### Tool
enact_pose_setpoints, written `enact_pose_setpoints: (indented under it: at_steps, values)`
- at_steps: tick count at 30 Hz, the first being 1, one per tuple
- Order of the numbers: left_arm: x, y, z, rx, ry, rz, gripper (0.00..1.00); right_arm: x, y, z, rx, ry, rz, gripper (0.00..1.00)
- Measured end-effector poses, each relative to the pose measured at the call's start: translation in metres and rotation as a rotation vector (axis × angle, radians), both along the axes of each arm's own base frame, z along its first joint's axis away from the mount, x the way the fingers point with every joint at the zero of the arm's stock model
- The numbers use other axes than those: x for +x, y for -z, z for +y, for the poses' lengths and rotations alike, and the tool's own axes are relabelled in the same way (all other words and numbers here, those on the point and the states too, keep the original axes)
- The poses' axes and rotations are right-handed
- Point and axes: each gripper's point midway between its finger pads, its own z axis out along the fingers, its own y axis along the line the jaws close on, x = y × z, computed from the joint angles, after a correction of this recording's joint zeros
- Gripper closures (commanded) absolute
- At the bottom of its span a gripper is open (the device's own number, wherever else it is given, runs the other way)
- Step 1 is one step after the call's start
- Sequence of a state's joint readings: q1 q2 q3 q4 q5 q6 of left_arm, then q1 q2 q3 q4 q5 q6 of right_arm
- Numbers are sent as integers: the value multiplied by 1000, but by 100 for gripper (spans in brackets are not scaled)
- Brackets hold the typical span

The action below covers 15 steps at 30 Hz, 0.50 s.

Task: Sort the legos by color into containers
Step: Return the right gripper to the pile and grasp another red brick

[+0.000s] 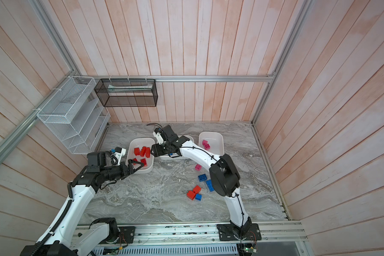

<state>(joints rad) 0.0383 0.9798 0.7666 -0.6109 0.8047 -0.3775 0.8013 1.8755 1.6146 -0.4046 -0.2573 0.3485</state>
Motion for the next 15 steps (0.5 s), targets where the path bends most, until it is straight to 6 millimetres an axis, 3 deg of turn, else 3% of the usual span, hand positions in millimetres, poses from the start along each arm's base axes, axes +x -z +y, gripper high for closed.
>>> enact_pose_setpoints:
  at_steps: [2,4,10,15]
  values:
    - [0,0,0,0,3,-1,0,-21,-9,-27,-16,6,-20,37]
    - [0,1,-1,-1,8,-1,0,-41,-5,-50,-45,13,-18,37]
    - [1,5,-1,0,16,12,0,-95,53,-120,-232,82,112,37]
    - [0,12,-2,-6,22,33,0,-146,88,-135,-323,44,193,37]
